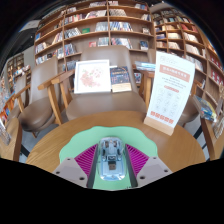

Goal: Arrange mouse

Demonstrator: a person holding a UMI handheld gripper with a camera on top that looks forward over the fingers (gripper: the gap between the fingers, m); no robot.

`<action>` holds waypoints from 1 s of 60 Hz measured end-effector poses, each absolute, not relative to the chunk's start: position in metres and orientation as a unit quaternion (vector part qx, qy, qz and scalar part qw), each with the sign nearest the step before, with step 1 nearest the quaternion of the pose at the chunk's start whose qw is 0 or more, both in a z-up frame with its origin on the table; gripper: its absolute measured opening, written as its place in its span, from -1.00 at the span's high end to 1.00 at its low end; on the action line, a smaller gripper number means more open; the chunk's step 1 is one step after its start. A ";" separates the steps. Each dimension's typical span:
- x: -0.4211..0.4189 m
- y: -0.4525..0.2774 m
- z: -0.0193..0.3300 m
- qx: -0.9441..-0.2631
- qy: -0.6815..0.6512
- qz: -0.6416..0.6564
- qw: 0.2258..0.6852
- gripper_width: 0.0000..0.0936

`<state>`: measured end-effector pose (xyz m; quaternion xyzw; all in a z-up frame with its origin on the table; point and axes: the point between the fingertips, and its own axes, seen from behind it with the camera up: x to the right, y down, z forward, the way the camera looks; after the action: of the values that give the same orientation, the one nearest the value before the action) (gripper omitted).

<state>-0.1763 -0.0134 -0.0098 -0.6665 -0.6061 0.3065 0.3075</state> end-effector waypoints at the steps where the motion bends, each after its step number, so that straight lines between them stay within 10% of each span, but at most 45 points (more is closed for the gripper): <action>1: -0.176 -0.015 -0.010 -0.666 -0.608 0.307 0.305 -0.09; 7: -0.167 -0.018 0.002 -0.661 -0.611 0.313 0.304 -0.84; 31: 0.040 -0.002 0.137 -0.616 -0.597 0.342 0.385 -0.83; 60: 0.252 0.004 0.135 -0.612 -0.604 0.338 0.381 -0.83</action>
<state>0.2517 0.0043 0.1351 -0.6124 -0.6044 0.3383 0.3810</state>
